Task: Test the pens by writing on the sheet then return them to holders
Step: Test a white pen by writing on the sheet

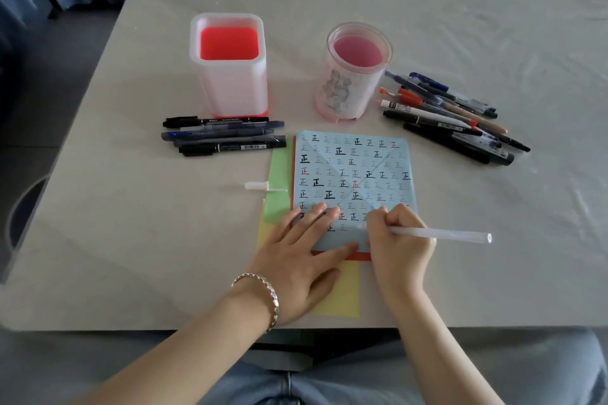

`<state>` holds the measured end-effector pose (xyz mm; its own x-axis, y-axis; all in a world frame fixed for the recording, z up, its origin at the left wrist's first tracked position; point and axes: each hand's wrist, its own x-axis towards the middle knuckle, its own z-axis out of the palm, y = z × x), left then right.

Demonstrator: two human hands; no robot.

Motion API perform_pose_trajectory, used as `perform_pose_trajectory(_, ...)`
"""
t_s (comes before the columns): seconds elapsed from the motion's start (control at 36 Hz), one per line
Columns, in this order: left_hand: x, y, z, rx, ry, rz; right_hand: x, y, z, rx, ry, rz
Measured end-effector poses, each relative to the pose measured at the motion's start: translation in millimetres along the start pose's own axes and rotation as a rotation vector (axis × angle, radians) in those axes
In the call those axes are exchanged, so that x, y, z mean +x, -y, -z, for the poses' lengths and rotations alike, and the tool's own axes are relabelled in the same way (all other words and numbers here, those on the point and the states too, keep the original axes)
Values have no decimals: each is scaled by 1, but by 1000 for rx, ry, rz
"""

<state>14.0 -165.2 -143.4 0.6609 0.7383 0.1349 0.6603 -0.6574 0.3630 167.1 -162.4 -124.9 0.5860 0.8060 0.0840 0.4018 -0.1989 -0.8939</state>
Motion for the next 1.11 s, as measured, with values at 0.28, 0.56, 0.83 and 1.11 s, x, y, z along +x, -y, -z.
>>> perform_pose_trajectory(0.28, 0, 0, 0, -1, 22, 1, 3, 4, 7, 172, 15, -105)
perform_pose_trajectory(0.56, 1, 2, -2, -15, -1, -17, 3, 18, 47, -51, 422, -100)
perform_pose_trajectory(0.83, 1, 2, -2, 4, 10, -20, 1, 25, 39, -193, 504, -148)
perform_pose_trajectory(1.11, 1, 2, -2, 11, 12, -23, 11, 16, 52, -144, 375, -191)
